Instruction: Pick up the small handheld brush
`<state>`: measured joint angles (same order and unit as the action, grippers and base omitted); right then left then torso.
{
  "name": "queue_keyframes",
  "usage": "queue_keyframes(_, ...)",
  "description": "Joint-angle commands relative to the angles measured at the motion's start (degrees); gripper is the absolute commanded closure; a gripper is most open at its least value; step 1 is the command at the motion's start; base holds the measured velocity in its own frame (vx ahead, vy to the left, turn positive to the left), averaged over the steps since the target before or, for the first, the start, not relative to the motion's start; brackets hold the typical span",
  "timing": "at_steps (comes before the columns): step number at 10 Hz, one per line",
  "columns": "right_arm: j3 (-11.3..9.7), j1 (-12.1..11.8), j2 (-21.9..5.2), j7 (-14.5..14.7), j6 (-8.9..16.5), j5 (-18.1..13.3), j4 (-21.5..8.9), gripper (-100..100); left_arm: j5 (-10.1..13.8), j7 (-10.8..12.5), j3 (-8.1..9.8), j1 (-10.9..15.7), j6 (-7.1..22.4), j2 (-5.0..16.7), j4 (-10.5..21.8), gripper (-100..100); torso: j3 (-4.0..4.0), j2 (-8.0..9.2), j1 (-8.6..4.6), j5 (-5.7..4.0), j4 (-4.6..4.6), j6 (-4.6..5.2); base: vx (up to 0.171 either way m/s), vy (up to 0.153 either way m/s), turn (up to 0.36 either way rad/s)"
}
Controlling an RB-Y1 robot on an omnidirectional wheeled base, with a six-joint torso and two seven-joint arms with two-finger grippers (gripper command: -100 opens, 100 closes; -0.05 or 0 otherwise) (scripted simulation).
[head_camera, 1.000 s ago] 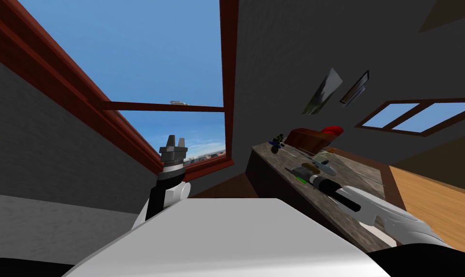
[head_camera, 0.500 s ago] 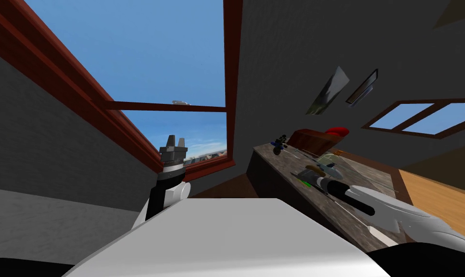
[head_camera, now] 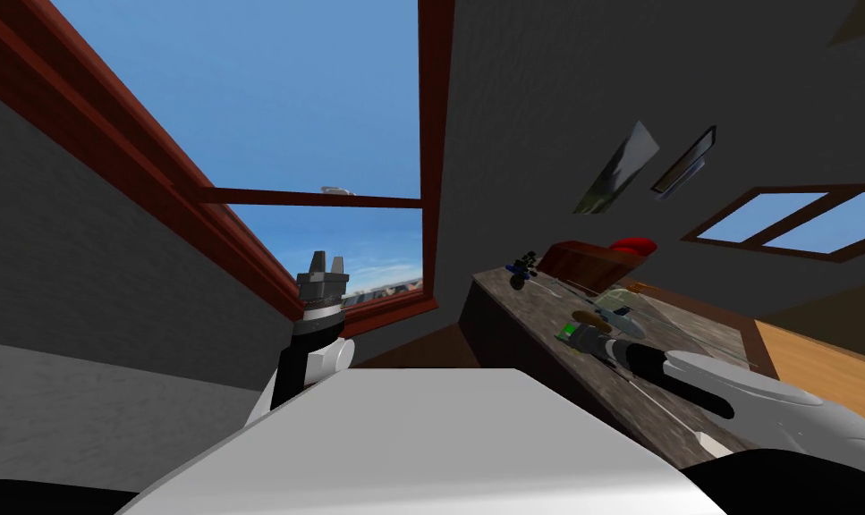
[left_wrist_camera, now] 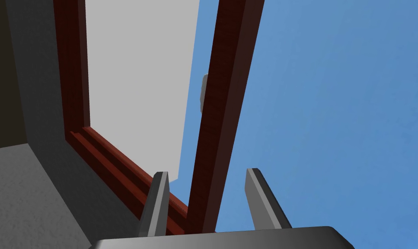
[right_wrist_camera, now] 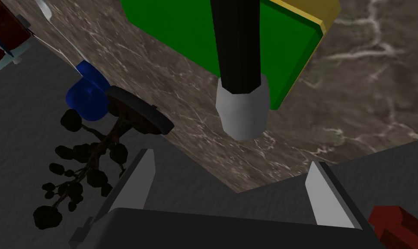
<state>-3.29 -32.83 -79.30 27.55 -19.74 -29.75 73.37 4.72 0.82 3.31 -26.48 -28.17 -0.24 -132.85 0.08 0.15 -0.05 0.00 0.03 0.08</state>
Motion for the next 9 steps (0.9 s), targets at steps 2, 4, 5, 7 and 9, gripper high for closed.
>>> queue_keyframes(2, -3.5, -0.5, -2.5, 0.6, 0.0, -1.5, -1.6, -100, 0.0, 0.0, 0.00, 0.0, 0.0, 0.0, 0.0, 0, 0.00, 0.00, -0.02, -0.01, 0.00, -0.01, 0.010, -0.034, 0.018)
queue_keyframes(4, -4.6, -0.2, -2.9, 0.3, 0.1, -1.7, -1.7, -100, 0.0, 0.0, 0.00, 0.0, 0.0, 0.0, 0.0, 0, 0.00, 0.01, -0.14, -0.05, 0.00, 0.00, 0.005, -0.048, 0.008)
queue_keyframes(5, -4.8, -0.3, -3.0, 0.2, 0.2, -1.8, -1.7, 0, 0.0, 0.0, 0.00, 0.0, 0.0, 0.0, 0.0, 0, 0.01, 0.02, -0.06, -0.04, 0.01, -0.01, 0.001, -0.005, 0.001)
queue_keyframes(7, -5.7, 0.3, -0.4, 1.2, 1.2, -2.5, -2.6, -100, 0.0, 0.0, 0.00, 0.0, 0.0, 0.0, 0.0, 0, -0.04, -0.07, 0.00, -0.02, -0.01, -0.04, 0.053, -0.033, 0.110)
queue_keyframes(9, -5.2, -0.4, -1.1, 0.9, 1.5, -2.2, -1.7, 100, 0.0, 0.0, 0.00, 0.0, 0.0, 0.0, 0.0, 0, -0.07, -0.12, 0.00, -0.02, -0.03, -0.01, 0.016, -0.010, 0.010)
